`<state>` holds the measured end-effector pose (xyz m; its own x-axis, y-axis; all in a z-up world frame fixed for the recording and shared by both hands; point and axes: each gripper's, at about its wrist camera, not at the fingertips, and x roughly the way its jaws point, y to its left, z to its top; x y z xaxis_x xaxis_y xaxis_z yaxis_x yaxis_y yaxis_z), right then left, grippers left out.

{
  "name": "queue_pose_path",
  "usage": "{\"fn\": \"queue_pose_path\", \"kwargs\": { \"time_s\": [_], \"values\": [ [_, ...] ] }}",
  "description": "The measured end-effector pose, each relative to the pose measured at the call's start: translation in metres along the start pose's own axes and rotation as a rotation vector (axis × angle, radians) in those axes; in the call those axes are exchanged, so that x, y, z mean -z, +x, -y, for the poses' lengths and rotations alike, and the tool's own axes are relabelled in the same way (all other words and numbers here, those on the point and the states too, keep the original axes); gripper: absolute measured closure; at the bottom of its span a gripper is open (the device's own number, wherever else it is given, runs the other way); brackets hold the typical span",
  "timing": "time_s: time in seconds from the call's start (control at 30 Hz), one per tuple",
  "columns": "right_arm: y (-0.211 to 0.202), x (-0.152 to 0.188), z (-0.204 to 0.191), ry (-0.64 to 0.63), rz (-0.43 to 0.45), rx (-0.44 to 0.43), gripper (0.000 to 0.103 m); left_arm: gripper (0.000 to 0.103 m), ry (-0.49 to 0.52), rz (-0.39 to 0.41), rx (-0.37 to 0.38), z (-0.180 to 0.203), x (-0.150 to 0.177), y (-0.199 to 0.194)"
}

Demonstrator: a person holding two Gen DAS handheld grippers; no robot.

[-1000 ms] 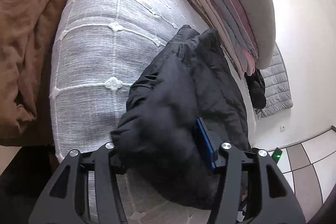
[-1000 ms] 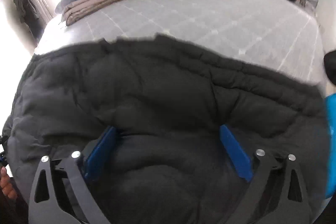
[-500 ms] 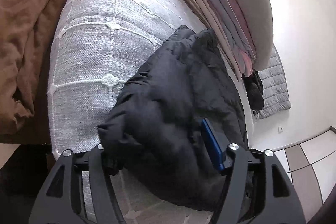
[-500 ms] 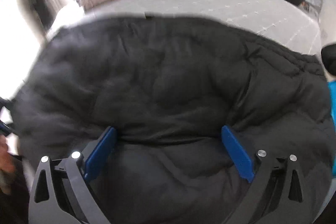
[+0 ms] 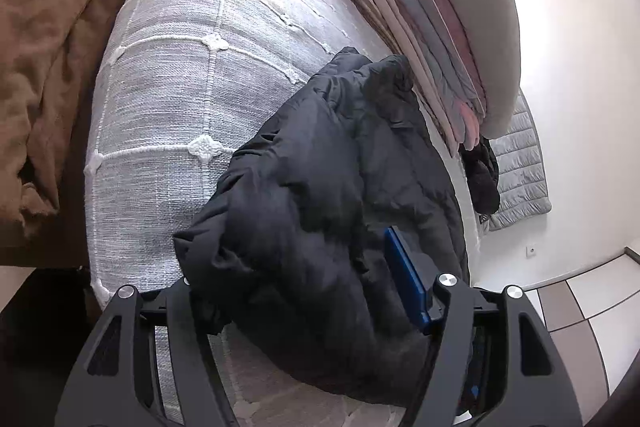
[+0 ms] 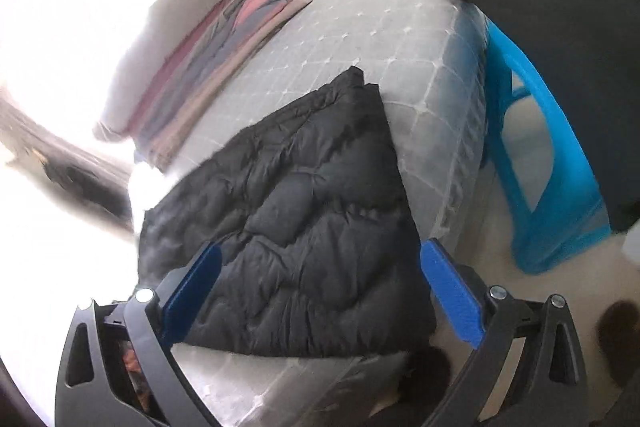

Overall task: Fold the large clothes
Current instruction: 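Press the folded jacket flat with the open right tool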

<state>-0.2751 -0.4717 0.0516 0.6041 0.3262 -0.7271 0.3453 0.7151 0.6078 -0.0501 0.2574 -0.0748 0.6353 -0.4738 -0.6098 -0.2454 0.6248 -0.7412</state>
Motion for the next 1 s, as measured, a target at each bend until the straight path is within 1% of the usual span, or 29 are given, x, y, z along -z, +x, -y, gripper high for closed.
{"fn": "queue_pose_path", "kwargs": {
  "time_s": [0.07, 0.1, 0.13, 0.17, 0.2, 0.23, 0.27, 0.3, 0.33, 0.37, 0.47, 0.53, 0.57, 0.6, 0.63, 0.67, 0.7, 0.77, 0.8, 0.83, 0.9, 0.97, 1.0],
  "values": [
    [0.003, 0.003, 0.0, -0.009, 0.014, 0.049, 0.007, 0.04, -0.004, 0.007, -0.005, 0.001, 0.002, 0.0],
    [0.005, 0.006, -0.002, -0.011, 0.023, 0.055, 0.007, 0.04, -0.006, 0.011, -0.004, 0.001, 0.002, 0.0],
    [0.008, 0.008, -0.007, -0.014, 0.024, 0.023, 0.007, 0.04, -0.006, 0.013, -0.003, 0.002, 0.003, 0.0],
    [0.012, 0.014, -0.02, -0.033, 0.029, -0.048, 0.007, 0.04, -0.005, 0.014, -0.003, 0.002, 0.003, 0.0],
    [0.017, 0.019, -0.032, -0.065, 0.033, -0.083, 0.007, 0.04, -0.002, 0.015, 0.0, 0.002, 0.004, 0.0],
    [0.023, 0.025, -0.053, -0.124, 0.033, -0.099, 0.007, 0.04, -0.001, 0.016, 0.003, 0.002, 0.004, 0.0],
    [0.028, 0.032, -0.067, -0.17, 0.031, -0.096, 0.007, 0.041, 0.0, 0.017, 0.006, 0.002, 0.004, 0.0],
    [0.038, 0.041, -0.09, -0.247, 0.023, -0.078, 0.007, 0.041, 0.001, 0.018, 0.009, 0.002, 0.004, -0.001],
    [0.054, 0.051, -0.116, -0.339, 0.008, -0.031, 0.007, 0.041, 0.002, 0.019, 0.013, 0.001, 0.004, -0.001],
    [0.068, 0.058, -0.134, -0.404, 0.001, 0.01, 0.007, 0.041, 0.001, 0.02, 0.014, 0.001, 0.005, -0.002],
    [0.099, 0.07, -0.173, -0.513, 0.016, 0.102, 0.007, 0.041, 0.002, 0.029, 0.016, 0.0, 0.005, -0.005],
    [0.115, 0.076, -0.189, -0.554, 0.036, 0.161, 0.007, 0.041, 0.005, 0.034, 0.023, 0.001, 0.004, -0.007],
    [0.122, 0.078, -0.19, -0.56, 0.035, 0.182, 0.007, 0.041, 0.004, 0.035, 0.027, 0.001, 0.004, -0.008],
    [0.136, 0.081, -0.188, -0.566, 0.013, 0.214, 0.007, 0.042, 0.005, 0.036, 0.033, 0.001, 0.004, -0.009],
    [0.158, 0.086, -0.182, -0.574, -0.05, 0.263, 0.007, 0.047, 0.007, 0.036, 0.036, 0.001, 0.004, -0.01],
    [0.175, 0.09, -0.175, -0.583, -0.088, 0.288, 0.007, 0.051, 0.012, 0.034, 0.039, 0.002, 0.005, -0.01],
    [0.179, 0.093, -0.172, -0.593, -0.081, 0.297, 0.007, 0.053, 0.015, 0.033, 0.042, 0.003, 0.005, -0.011],
    [0.17, 0.095, -0.172, -0.581, -0.051, 0.283, 0.007, 0.058, 0.026, 0.041, 0.042, 0.005, 0.006, -0.014],
    [0.157, 0.097, -0.173, -0.572, -0.01, 0.262, 0.007, 0.059, 0.026, 0.042, 0.043, 0.005, 0.007, -0.015],
    [0.144, 0.1, -0.174, -0.579, 0.041, 0.266, 0.007, 0.062, 0.024, 0.044, 0.047, 0.005, 0.007, -0.016],
    [0.131, 0.107, -0.171, -0.578, 0.087, 0.28, 0.007, 0.067, 0.015, 0.048, 0.055, 0.004, 0.007, -0.017],
    [0.15, 0.115, -0.16, -0.583, 0.008, 0.314, 0.007, 0.073, 0.019, 0.055, 0.06, 0.005, 0.006, -0.018],
    [0.158, 0.12, -0.155, -0.595, -0.001, 0.322, 0.007, 0.074, 0.025, 0.058, 0.067, 0.007, 0.007, -0.019]
  ]
}}
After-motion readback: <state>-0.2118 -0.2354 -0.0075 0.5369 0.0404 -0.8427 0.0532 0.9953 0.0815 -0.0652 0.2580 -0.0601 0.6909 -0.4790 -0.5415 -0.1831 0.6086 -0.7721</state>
